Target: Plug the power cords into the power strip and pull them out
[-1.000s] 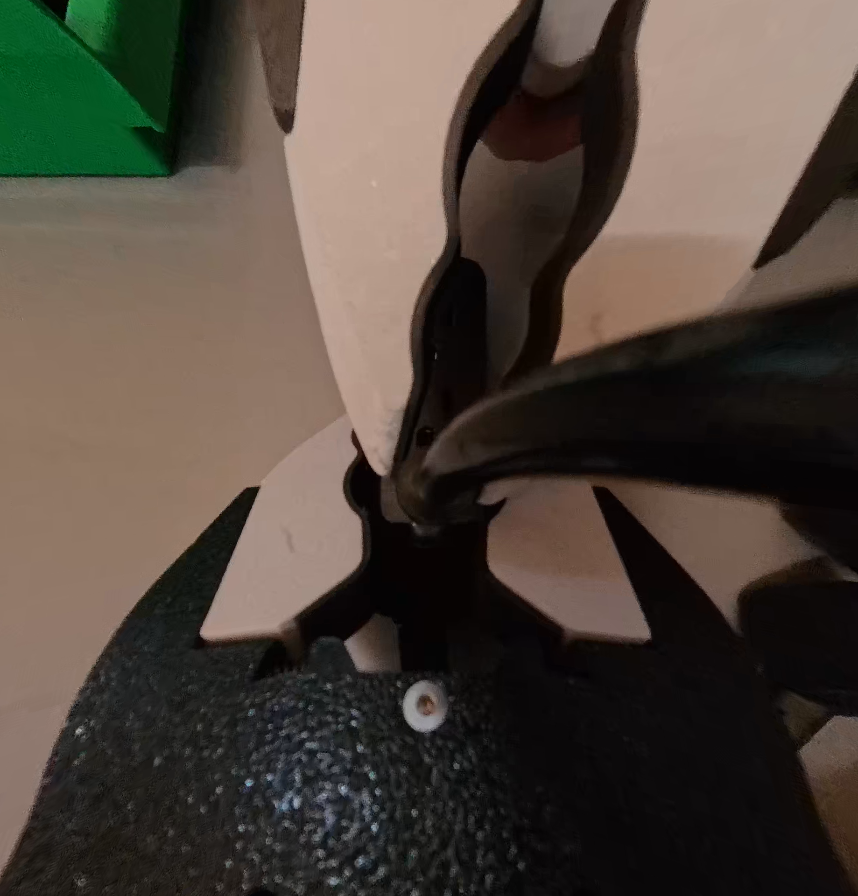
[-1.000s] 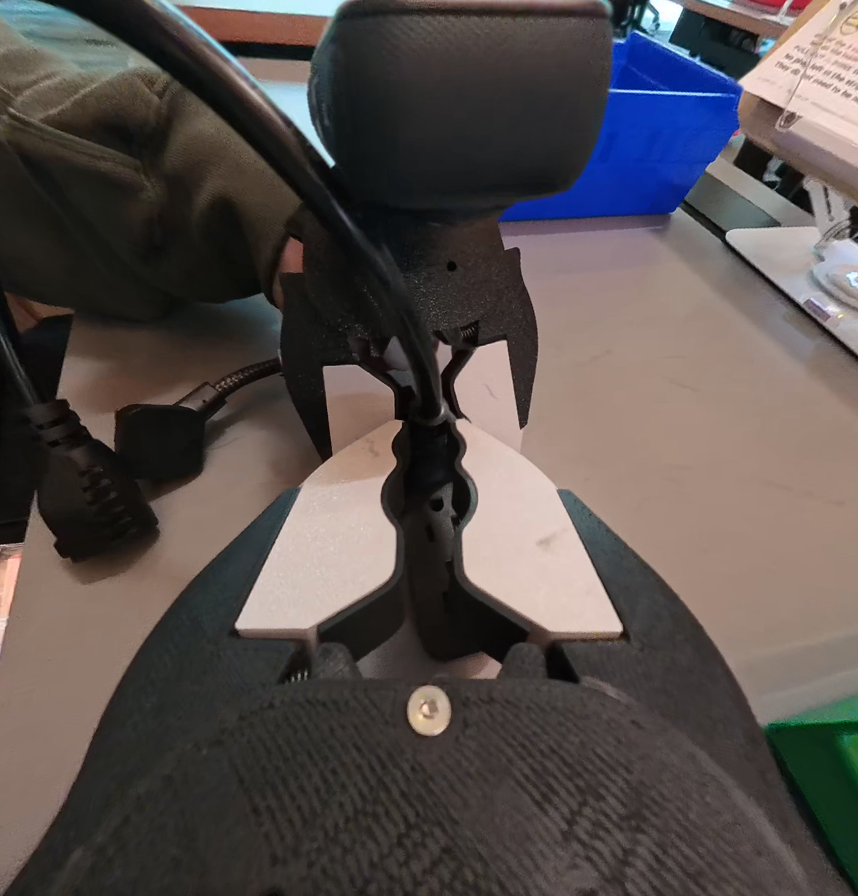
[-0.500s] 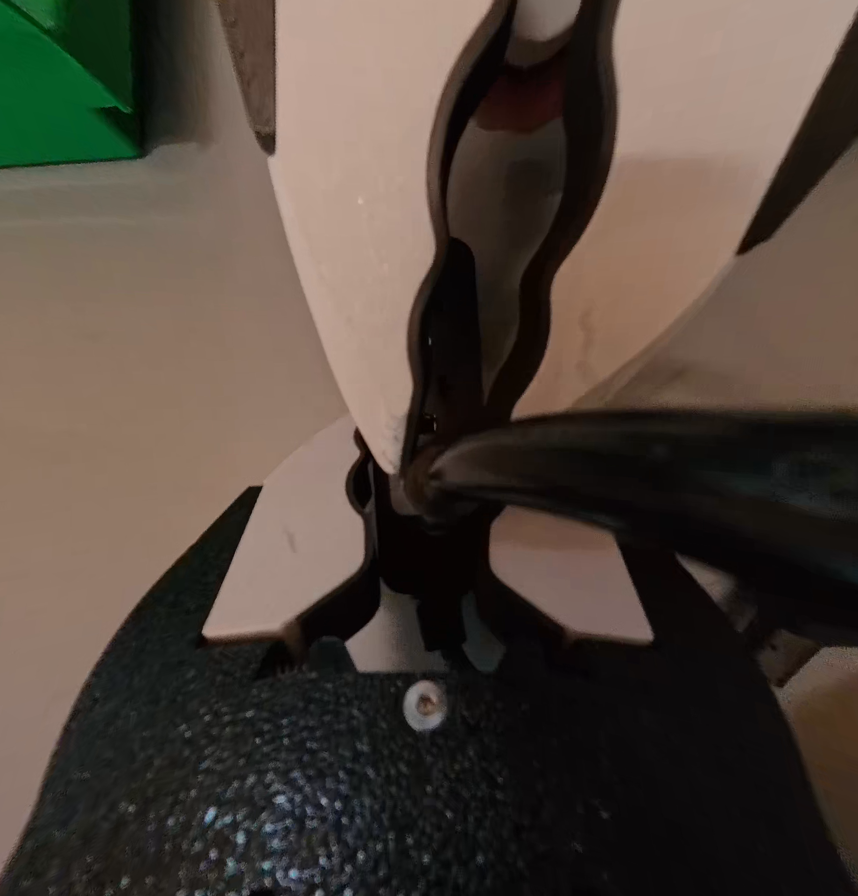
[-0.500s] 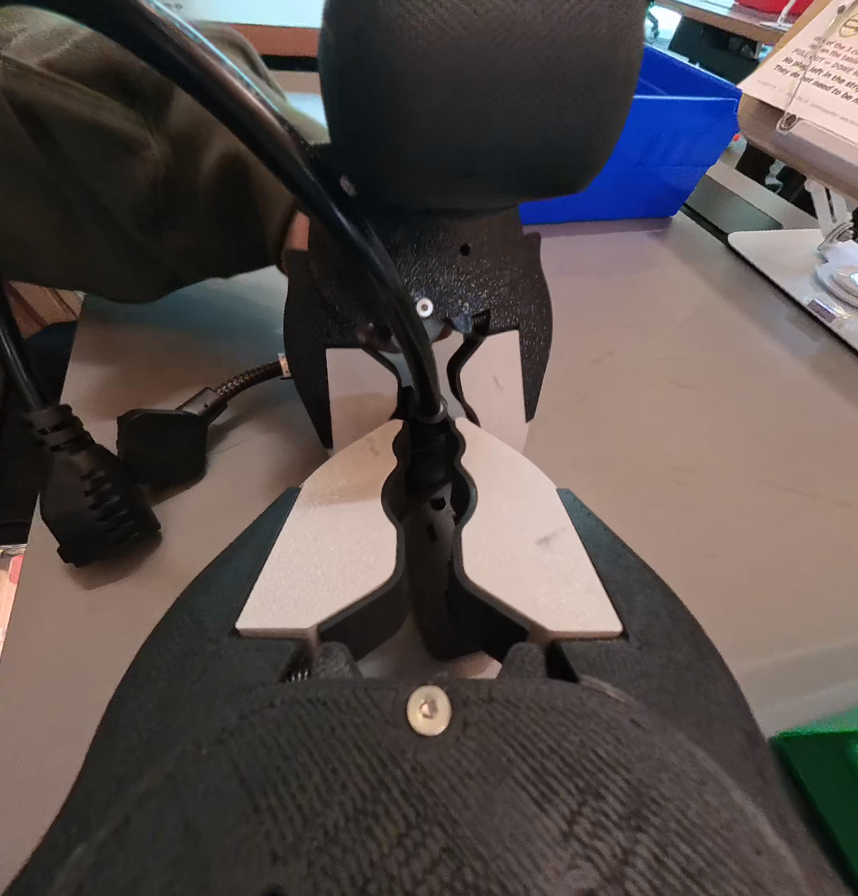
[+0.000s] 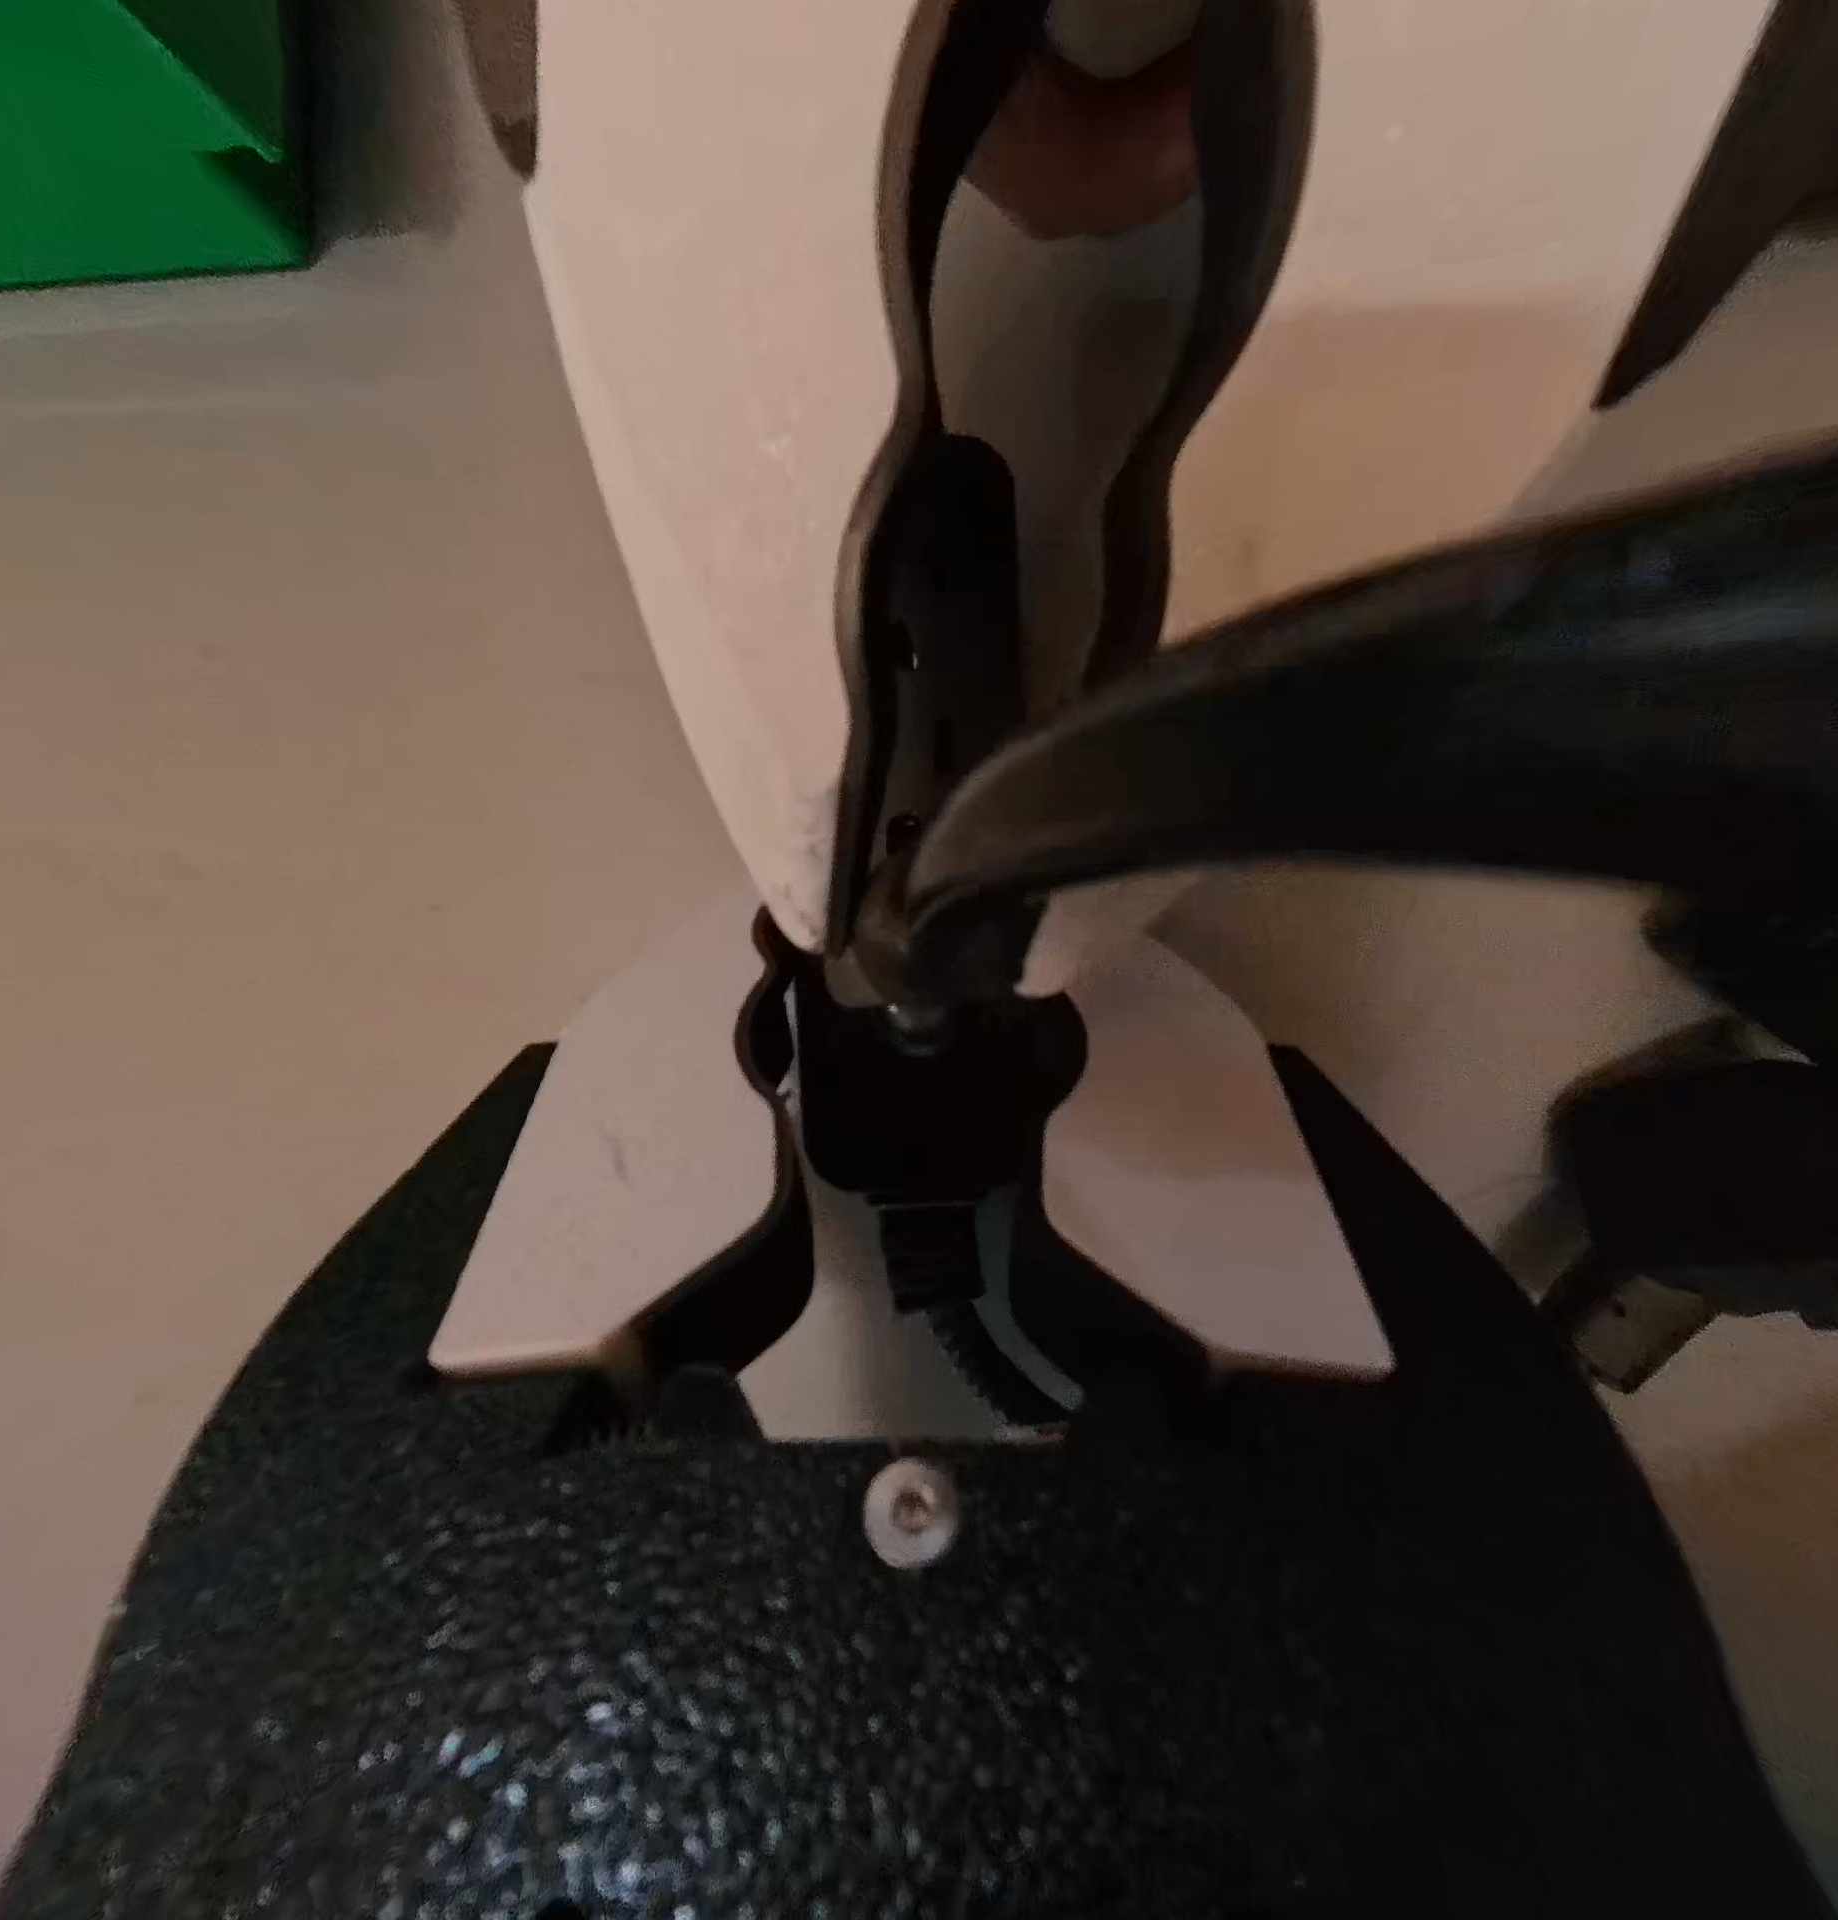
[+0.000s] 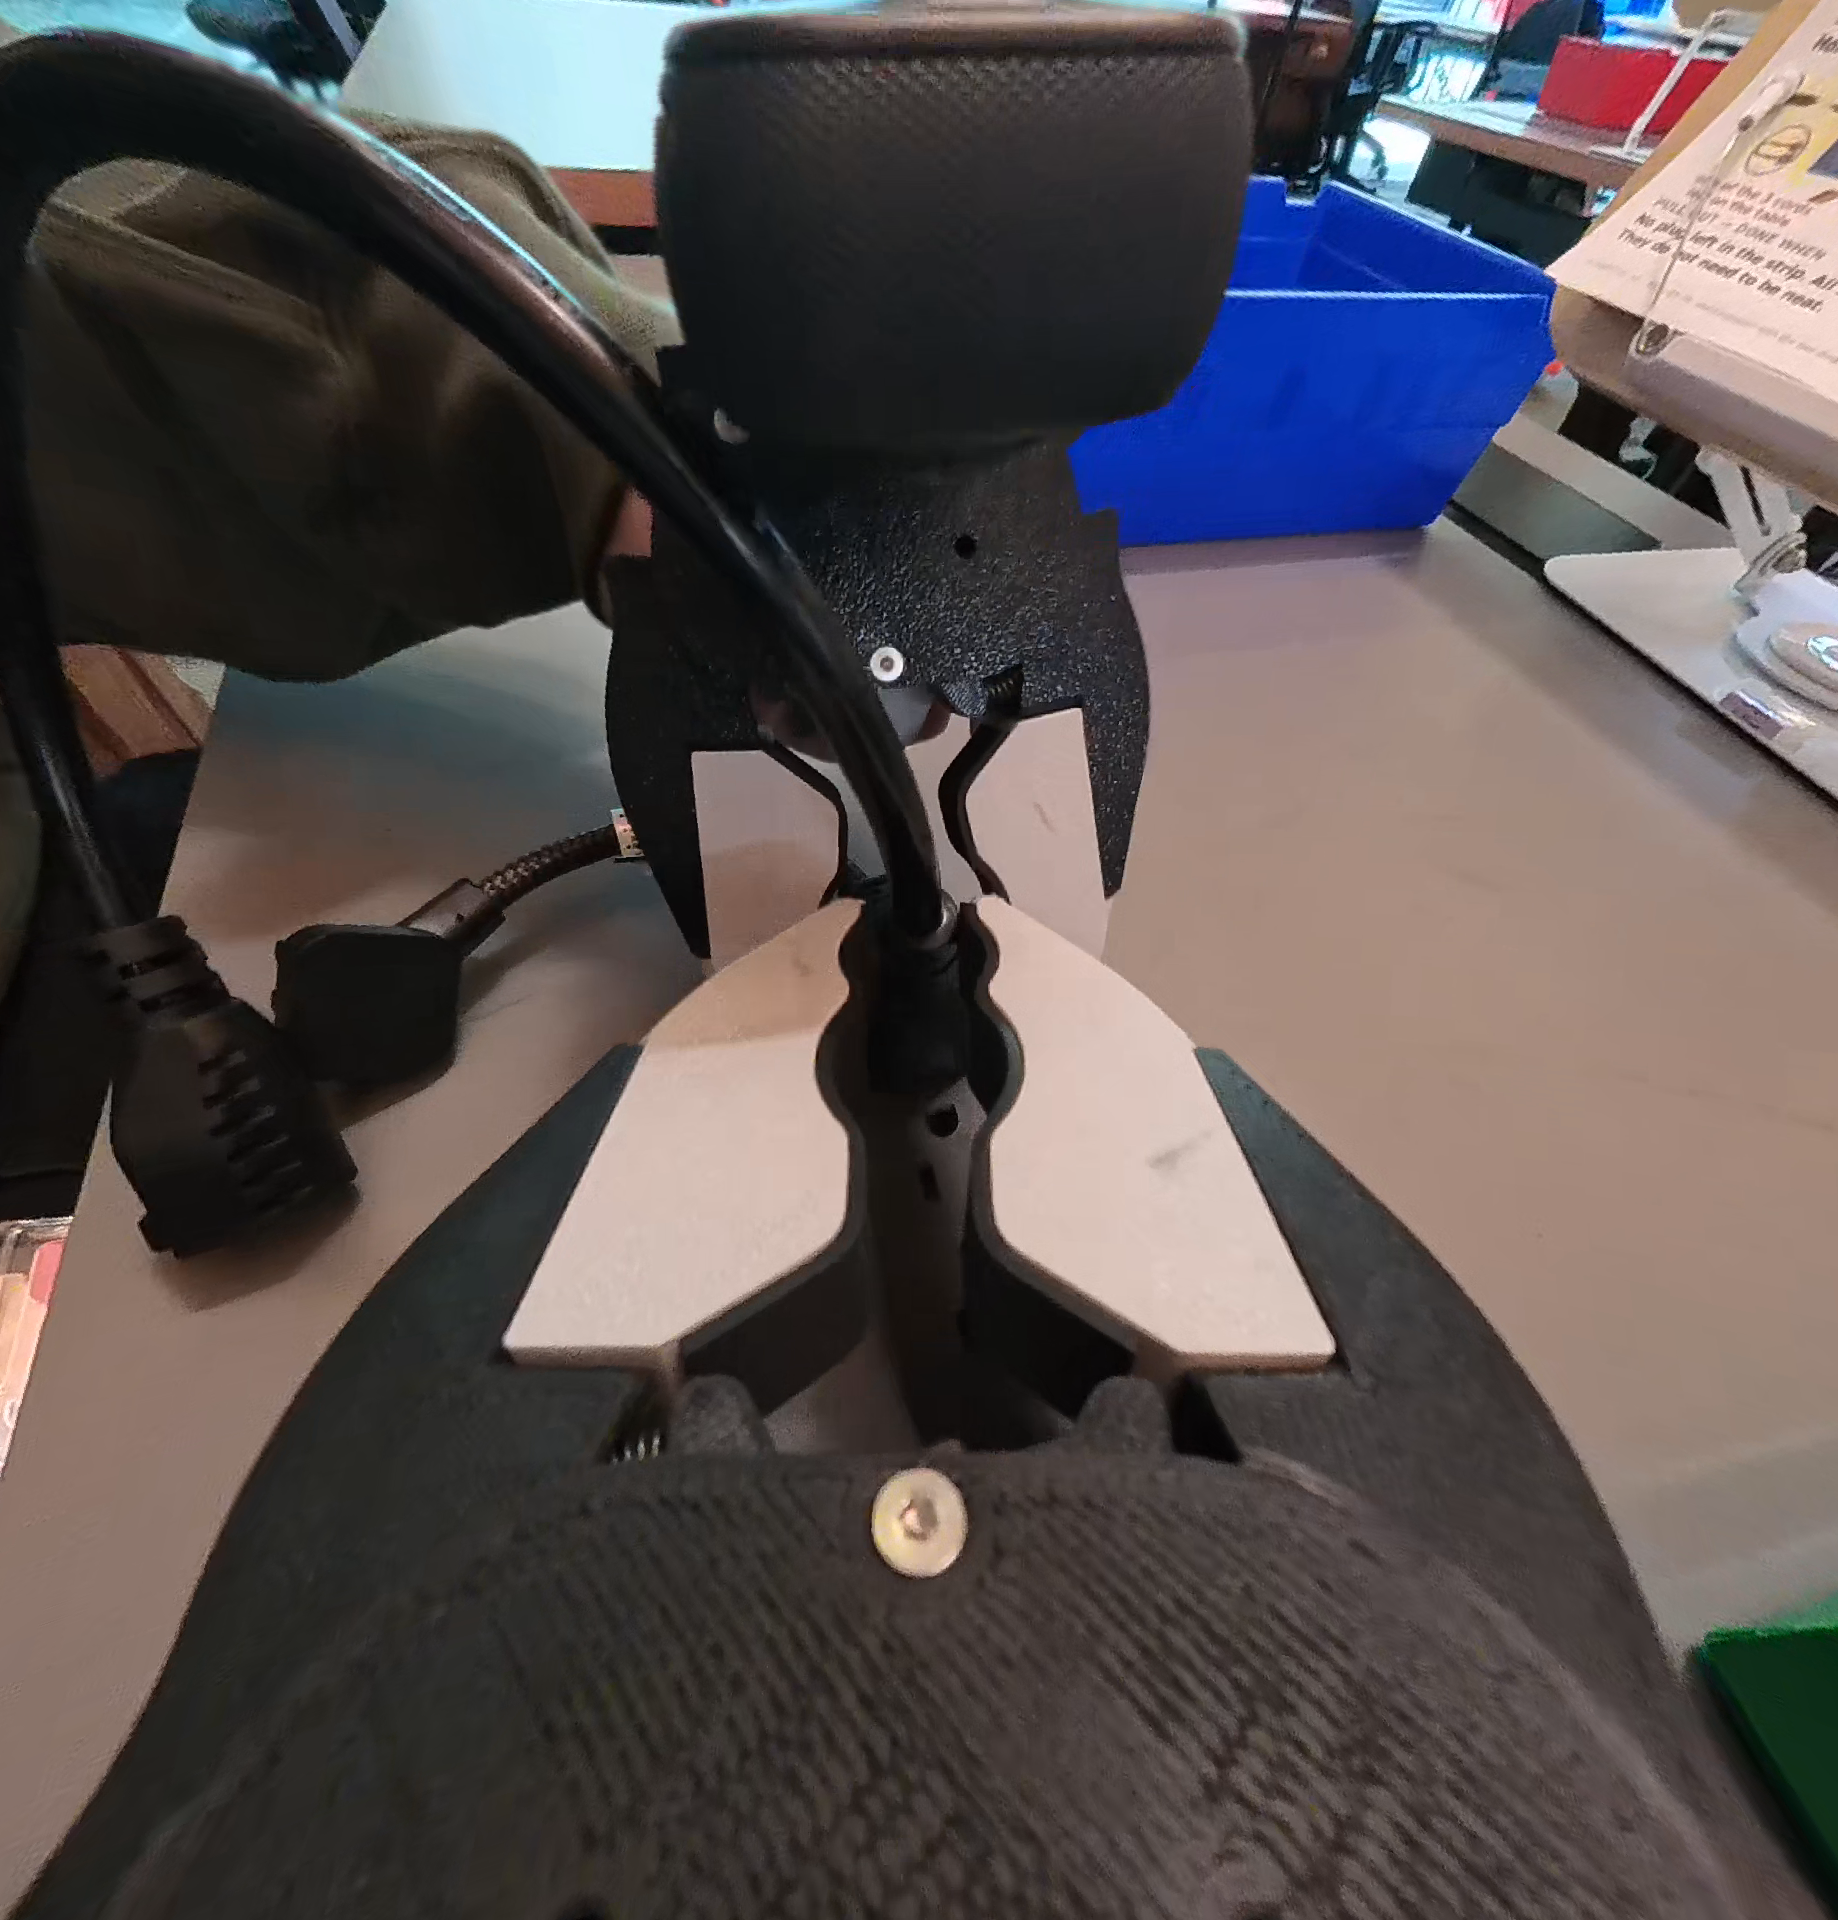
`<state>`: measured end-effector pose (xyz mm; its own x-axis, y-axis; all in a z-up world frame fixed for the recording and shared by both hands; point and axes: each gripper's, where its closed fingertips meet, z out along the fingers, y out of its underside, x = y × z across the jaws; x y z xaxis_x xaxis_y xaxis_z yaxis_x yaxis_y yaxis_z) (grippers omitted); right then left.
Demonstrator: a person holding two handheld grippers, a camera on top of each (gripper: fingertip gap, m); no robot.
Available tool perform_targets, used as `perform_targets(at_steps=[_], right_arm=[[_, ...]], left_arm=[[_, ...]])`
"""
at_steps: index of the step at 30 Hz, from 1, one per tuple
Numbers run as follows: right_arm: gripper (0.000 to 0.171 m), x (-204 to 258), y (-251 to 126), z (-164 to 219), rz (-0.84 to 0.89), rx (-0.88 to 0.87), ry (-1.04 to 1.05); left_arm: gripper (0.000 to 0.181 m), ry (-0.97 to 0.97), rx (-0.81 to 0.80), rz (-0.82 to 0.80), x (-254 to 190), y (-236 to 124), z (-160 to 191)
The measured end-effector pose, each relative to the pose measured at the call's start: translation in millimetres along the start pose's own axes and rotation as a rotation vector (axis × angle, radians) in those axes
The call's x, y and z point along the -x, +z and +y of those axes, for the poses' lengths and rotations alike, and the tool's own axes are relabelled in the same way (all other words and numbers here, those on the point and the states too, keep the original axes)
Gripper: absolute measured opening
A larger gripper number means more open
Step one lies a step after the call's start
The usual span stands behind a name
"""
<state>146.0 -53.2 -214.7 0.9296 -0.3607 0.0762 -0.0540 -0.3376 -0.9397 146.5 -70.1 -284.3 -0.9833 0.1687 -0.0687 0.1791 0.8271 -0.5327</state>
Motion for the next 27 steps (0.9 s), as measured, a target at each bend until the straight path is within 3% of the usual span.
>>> perform_targets(at_steps=[9,13,22,27], right_arm=[[0.015,-1,4,3,0.049,0.075,-0.044],[0.014,-8,6,2,0.012,-0.056,0.172],[0.015,0,3,4,0.011,0.175,0.008],[0.014,1,7,-1,-0.006,0.114,0.041]], left_arm=[[0.044,-0.016,0.007,-0.006,0,0,1],[0.044,-0.049,0.042,0.013,1,1,3],[0.044,-0.069,0.015,0.000,0,3,1],[0.044,-0.141,-0.031,-0.004,2,1,1]])
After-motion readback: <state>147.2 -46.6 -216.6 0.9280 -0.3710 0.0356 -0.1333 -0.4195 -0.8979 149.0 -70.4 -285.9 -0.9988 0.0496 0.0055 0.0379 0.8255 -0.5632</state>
